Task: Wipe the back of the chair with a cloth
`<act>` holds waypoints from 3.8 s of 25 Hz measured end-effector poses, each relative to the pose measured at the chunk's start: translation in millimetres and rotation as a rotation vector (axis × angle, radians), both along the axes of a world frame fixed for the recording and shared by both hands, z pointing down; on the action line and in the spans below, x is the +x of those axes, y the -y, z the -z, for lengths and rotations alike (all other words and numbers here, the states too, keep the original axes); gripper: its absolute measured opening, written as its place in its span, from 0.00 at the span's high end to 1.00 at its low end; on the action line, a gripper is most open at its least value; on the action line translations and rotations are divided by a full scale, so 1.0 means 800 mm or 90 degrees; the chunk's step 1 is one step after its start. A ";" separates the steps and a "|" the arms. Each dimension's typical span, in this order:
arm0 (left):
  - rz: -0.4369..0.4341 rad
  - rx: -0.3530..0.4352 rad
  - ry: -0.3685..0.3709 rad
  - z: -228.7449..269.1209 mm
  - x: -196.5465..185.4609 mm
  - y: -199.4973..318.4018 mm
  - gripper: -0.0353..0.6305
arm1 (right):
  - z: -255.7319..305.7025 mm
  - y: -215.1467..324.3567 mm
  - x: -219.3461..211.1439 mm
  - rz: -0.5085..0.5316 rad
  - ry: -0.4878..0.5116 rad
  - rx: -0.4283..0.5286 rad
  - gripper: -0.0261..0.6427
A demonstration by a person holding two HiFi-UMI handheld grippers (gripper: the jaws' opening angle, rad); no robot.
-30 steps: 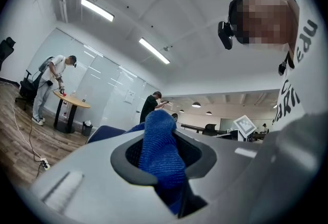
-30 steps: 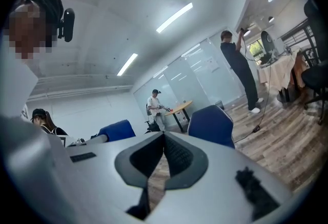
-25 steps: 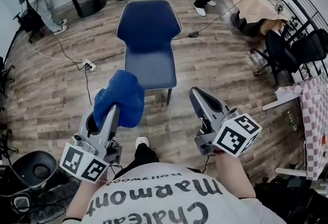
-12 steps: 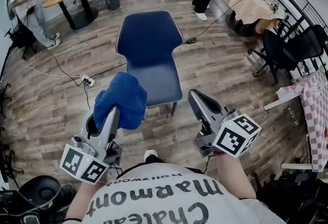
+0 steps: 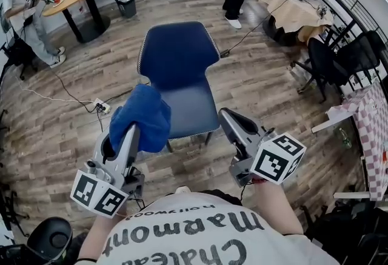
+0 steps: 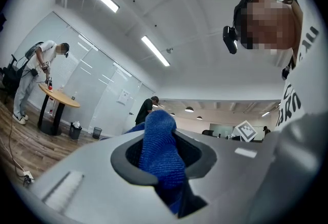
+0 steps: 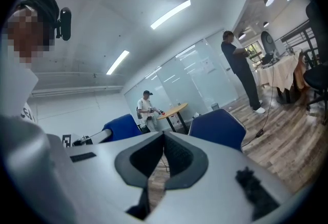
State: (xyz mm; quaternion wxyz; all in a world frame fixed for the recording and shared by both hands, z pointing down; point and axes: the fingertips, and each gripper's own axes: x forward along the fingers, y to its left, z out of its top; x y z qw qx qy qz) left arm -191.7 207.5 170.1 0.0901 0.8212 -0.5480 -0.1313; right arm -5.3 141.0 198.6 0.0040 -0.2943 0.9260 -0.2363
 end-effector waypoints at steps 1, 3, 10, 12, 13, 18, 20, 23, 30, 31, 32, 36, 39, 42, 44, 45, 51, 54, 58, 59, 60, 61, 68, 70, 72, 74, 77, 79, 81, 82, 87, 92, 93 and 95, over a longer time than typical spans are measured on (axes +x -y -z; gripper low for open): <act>0.000 0.001 -0.001 -0.001 -0.004 0.003 0.81 | -0.001 0.002 -0.006 0.002 -0.002 0.001 0.94; 0.000 0.004 0.002 -0.002 -0.010 0.007 0.81 | -0.001 0.005 -0.017 0.008 -0.007 0.003 0.94; 0.006 0.013 -0.001 -0.005 -0.031 0.015 0.81 | -0.003 0.011 -0.043 0.012 -0.015 0.007 0.94; -0.002 0.013 0.001 -0.007 -0.032 0.018 0.81 | -0.006 0.014 -0.045 0.007 -0.017 0.002 0.94; -0.005 0.012 0.000 -0.009 -0.032 0.020 0.81 | -0.008 0.014 -0.045 0.005 -0.018 -0.002 0.94; -0.009 -0.005 -0.006 -0.022 -0.021 0.033 0.81 | -0.026 0.017 -0.031 0.003 -0.027 -0.027 0.94; -0.009 -0.010 -0.006 -0.025 -0.015 0.041 0.81 | -0.028 0.026 -0.026 0.004 -0.027 -0.032 0.94; -0.004 -0.016 -0.007 -0.028 -0.010 0.056 0.81 | -0.033 0.045 -0.026 0.013 -0.022 -0.039 0.94; 0.023 -0.022 -0.003 -0.027 -0.009 0.111 0.81 | -0.035 0.108 -0.036 0.051 -0.020 -0.044 0.94; 0.028 -0.023 -0.003 -0.028 -0.010 0.121 0.81 | -0.035 0.121 -0.037 0.055 -0.020 -0.045 0.94; 0.034 -0.026 -0.006 -0.029 -0.011 0.130 0.81 | -0.037 0.133 -0.038 0.059 -0.021 -0.046 0.94; 0.048 -0.045 -0.021 -0.037 -0.013 0.170 0.81 | -0.039 0.179 -0.045 0.078 -0.021 -0.054 0.94; 0.057 -0.049 -0.019 -0.037 -0.010 0.207 0.81 | -0.040 0.214 -0.047 0.095 -0.029 -0.057 0.94; 0.071 -0.051 -0.012 -0.038 -0.005 0.245 0.81 | -0.044 0.254 -0.042 0.102 -0.028 -0.065 0.94; 0.082 -0.054 -0.011 -0.039 -0.004 0.268 0.81 | -0.046 0.280 -0.039 0.107 -0.025 -0.069 0.94; 0.087 -0.055 -0.009 -0.040 -0.004 0.280 0.81 | -0.047 0.292 -0.038 0.109 -0.025 -0.071 0.94; 0.129 -0.065 -0.008 -0.052 -0.007 0.351 0.81 | -0.058 0.361 -0.030 0.129 -0.025 -0.080 0.94; 0.150 -0.074 -0.018 -0.067 -0.010 0.377 0.81 | -0.078 0.387 -0.028 0.134 -0.021 -0.094 0.94; 0.159 -0.093 -0.027 -0.090 -0.020 0.406 0.81 | -0.113 0.409 -0.040 0.137 -0.006 -0.129 0.94; 0.159 -0.097 -0.026 -0.096 -0.023 0.413 0.81 | -0.122 0.412 -0.044 0.136 -0.005 -0.135 0.94; 0.159 -0.101 -0.026 -0.104 -0.026 0.419 0.81 | -0.130 0.415 -0.048 0.135 -0.004 -0.141 0.94; 0.159 -0.107 -0.025 -0.112 -0.030 0.424 0.81 | -0.138 0.417 -0.052 0.135 -0.003 -0.145 0.94; 0.162 -0.163 -0.021 -0.173 -0.060 0.457 0.81 | -0.185 0.424 -0.076 0.135 0.006 -0.199 0.94; 0.167 -0.173 -0.013 -0.189 -0.069 0.469 0.82 | -0.198 0.423 -0.081 0.143 -0.005 -0.211 0.94; 0.175 -0.184 -0.011 -0.202 -0.079 0.480 0.82 | -0.206 0.422 -0.086 0.145 -0.015 -0.217 0.94; 0.179 -0.192 -0.014 -0.213 -0.089 0.491 0.82 | -0.211 0.425 -0.092 0.143 -0.017 -0.224 0.94; 0.182 -0.205 -0.009 -0.230 -0.101 0.507 0.82 | -0.221 0.424 -0.103 0.143 -0.020 -0.238 0.94; 0.195 -0.215 -0.007 -0.241 -0.111 0.515 0.82 | -0.228 0.420 -0.110 0.147 -0.022 -0.247 0.94; 0.215 -0.215 0.000 -0.246 -0.123 0.523 0.82 | -0.235 0.417 -0.114 0.151 -0.022 -0.257 0.94; 0.226 -0.213 0.006 -0.248 -0.129 0.527 0.82 | -0.238 0.416 -0.116 0.151 -0.023 -0.261 0.94; 0.283 -0.225 0.030 -0.257 -0.151 0.548 0.82 | -0.248 0.416 -0.111 0.139 -0.023 -0.278 0.94; 0.292 -0.227 0.040 -0.262 -0.155 0.577 0.82 | -0.253 0.420 -0.101 0.121 -0.019 -0.290 0.94; 0.288 -0.226 0.044 -0.263 -0.153 0.584 0.82 | -0.253 0.421 -0.100 0.117 -0.019 -0.290 0.94; 0.278 -0.226 0.048 -0.265 -0.148 0.596 0.82 | -0.255 0.423 -0.098 0.112 -0.018 -0.291 0.94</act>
